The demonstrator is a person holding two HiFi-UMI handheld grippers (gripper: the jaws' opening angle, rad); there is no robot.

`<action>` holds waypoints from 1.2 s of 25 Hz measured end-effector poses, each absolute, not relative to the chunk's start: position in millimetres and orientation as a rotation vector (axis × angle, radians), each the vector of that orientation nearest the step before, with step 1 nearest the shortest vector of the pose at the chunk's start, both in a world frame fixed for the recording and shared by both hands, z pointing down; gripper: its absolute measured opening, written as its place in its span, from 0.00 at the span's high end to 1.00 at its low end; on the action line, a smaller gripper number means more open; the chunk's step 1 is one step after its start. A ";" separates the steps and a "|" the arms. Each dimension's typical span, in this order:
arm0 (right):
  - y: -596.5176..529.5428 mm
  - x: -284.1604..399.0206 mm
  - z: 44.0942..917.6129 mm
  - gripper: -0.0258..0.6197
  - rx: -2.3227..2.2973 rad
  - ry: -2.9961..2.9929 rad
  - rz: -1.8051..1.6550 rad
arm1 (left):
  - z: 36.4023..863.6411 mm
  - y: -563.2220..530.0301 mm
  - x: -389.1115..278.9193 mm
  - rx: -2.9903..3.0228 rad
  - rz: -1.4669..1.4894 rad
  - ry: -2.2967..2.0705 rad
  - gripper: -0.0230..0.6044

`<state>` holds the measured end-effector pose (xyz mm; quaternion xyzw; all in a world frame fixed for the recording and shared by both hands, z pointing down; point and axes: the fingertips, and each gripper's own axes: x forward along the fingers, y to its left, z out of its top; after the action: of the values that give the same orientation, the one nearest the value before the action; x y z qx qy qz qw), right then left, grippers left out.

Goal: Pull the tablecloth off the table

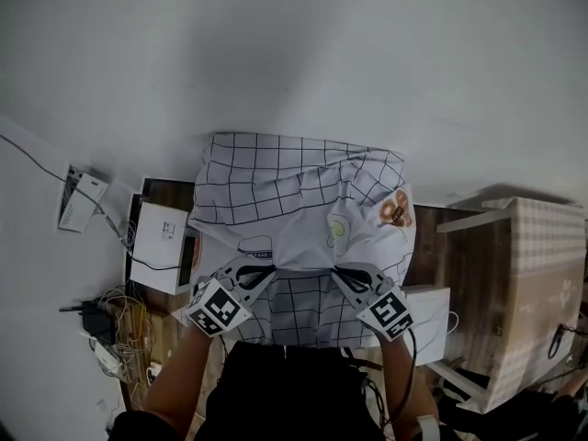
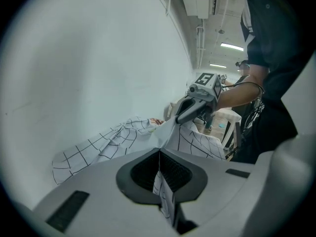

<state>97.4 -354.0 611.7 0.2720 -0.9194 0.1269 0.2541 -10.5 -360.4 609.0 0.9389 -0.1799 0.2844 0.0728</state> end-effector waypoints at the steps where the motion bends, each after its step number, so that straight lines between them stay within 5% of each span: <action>1: -358.3 97.8 606.1 0.93 0.745 -2.506 0.331 | 604.1 -365.3 -10.2 2.830 0.846 -0.554 0.94; 30: -390.0 106.3 455.5 0.93 0.884 -2.678 0.150 | 450.0 -396.3 -8.0 3.023 0.577 -0.742 0.94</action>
<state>106.3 -390.0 455.5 0.3090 -0.9363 0.0523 0.1583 -8.0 -396.3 450.0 0.9548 -0.2344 0.1823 -0.0124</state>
